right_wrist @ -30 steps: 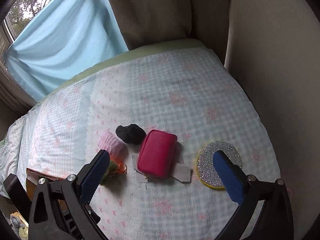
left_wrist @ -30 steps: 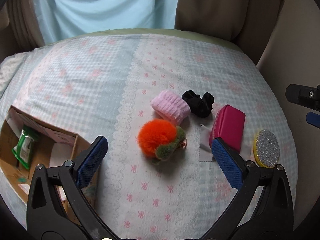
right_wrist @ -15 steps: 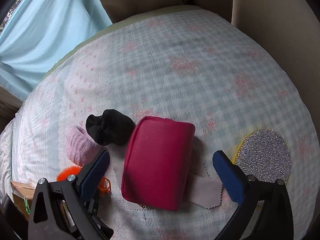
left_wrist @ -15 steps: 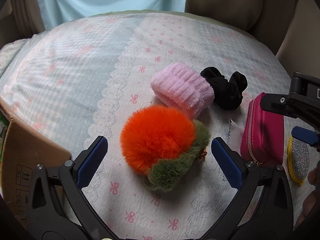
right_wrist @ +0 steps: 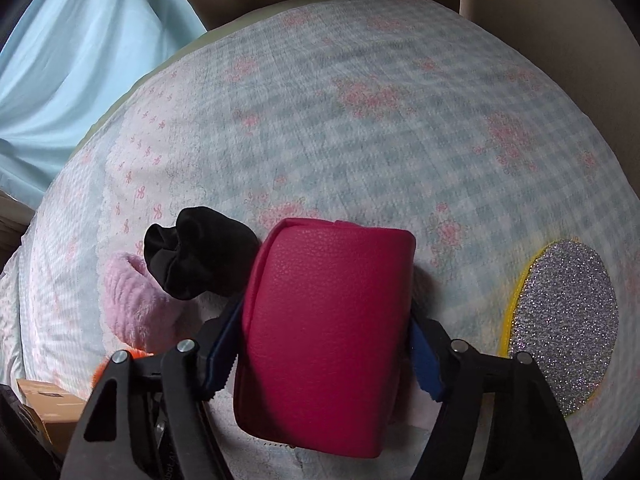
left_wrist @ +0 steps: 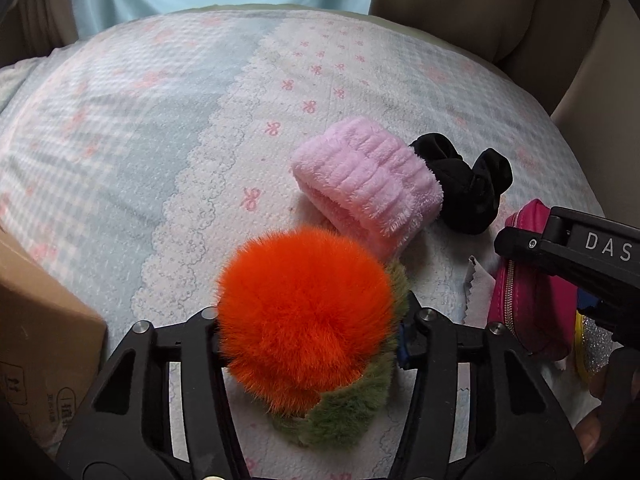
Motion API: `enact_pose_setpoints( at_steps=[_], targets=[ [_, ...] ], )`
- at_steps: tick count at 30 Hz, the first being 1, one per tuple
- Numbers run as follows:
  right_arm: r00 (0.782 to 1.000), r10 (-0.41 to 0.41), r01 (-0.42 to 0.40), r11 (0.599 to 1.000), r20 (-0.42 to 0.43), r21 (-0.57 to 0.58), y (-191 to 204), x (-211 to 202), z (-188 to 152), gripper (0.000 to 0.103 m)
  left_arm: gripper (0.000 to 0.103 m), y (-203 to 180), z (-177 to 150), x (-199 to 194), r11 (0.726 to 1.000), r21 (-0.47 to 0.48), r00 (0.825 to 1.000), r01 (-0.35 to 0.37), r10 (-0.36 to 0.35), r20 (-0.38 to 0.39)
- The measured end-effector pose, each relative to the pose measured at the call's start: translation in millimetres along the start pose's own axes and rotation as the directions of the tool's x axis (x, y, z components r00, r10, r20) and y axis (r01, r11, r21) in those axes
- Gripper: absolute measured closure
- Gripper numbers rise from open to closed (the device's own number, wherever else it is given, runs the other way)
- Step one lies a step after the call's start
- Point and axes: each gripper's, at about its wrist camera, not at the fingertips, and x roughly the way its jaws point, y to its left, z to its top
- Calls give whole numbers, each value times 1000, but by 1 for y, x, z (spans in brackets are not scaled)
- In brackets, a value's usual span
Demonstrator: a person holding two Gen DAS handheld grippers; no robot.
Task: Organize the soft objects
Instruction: 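Grasp the orange pompom with the left tool while the right tool grasps the pink pouch, then carry the pompom and pink pouch over the box with both tools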
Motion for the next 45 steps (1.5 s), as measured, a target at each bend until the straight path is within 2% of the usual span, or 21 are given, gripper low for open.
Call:
enact_pose_setpoints(
  at_steps=[5, 12, 22, 32, 39, 45],
  targets=[
    [1000, 14, -14, 1000, 20, 13, 0, -3, -2, 44, 65, 2, 2, 0, 1000, 5, 1000, -3, 3, -2],
    [998, 43, -45, 999, 46, 22, -2, -16, -3, 53, 66, -2, 0, -10, 1000, 22, 1000, 3, -3, 14],
    [993, 72, -77, 996, 94, 55, -11, -55, -4, 61, 66, -7, 8, -46, 999, 31, 998, 20, -22, 58],
    [981, 79, -89, 995, 180, 51, -1, -155, -4, 62, 66, -20, 28, -124, 996, 58, 992, 75, -80, 93],
    [967, 60, -73, 996, 248, 43, 22, -255, -14, 62, 66, -18, 59, -215, 984, 119, 983, 132, -146, 109],
    [958, 51, -47, 999, 282, -21, 66, -332, -37, 62, 66, 10, 84, -289, 969, 173, 977, 178, -195, 86]
  ],
)
